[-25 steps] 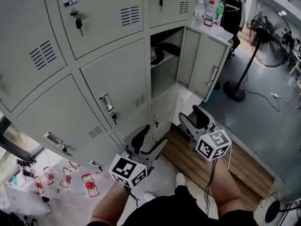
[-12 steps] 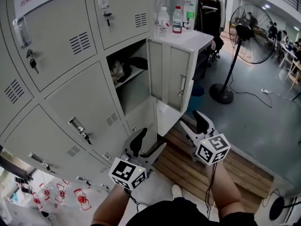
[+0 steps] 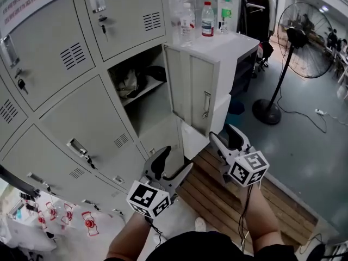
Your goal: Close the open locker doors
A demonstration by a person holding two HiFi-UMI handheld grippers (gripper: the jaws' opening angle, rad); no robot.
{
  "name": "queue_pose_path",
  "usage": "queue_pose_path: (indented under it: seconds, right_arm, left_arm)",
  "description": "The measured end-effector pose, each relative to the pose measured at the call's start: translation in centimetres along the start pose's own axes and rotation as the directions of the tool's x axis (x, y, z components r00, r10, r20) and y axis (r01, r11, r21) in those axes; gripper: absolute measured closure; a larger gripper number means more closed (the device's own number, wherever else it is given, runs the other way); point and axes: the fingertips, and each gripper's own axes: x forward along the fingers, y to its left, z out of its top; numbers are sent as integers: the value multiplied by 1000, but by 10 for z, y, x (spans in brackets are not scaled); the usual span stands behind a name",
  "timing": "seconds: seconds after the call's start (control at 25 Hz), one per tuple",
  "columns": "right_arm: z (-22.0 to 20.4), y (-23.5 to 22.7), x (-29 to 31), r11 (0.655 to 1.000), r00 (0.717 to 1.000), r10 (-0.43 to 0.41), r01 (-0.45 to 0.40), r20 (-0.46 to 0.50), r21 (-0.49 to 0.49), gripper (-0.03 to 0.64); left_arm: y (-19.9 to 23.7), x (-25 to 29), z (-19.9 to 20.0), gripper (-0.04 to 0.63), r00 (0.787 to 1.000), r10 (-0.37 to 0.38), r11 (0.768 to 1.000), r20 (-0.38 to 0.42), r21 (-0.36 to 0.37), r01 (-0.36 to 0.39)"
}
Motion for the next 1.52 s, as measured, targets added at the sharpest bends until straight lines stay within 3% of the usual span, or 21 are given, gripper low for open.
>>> queue_pose_path:
  seconds: [0.36,0.68,1.52]
  right_arm:
    - [-2,-39,24,993,994,108,-107,-17,45,360]
    - [-3,-57,50,986,988,152,-150,-21,75,370]
    - [-23,-75,121,991,989,121,-117,-81,59,420]
  left_arm:
    - [-3,31,-4,253,993,119,993,-1,12,-119]
    - [4,47,-7,255,987,160,987,-18,30,-160]
    - [74,79,-18,255,994,108,994,-26,-11,-108]
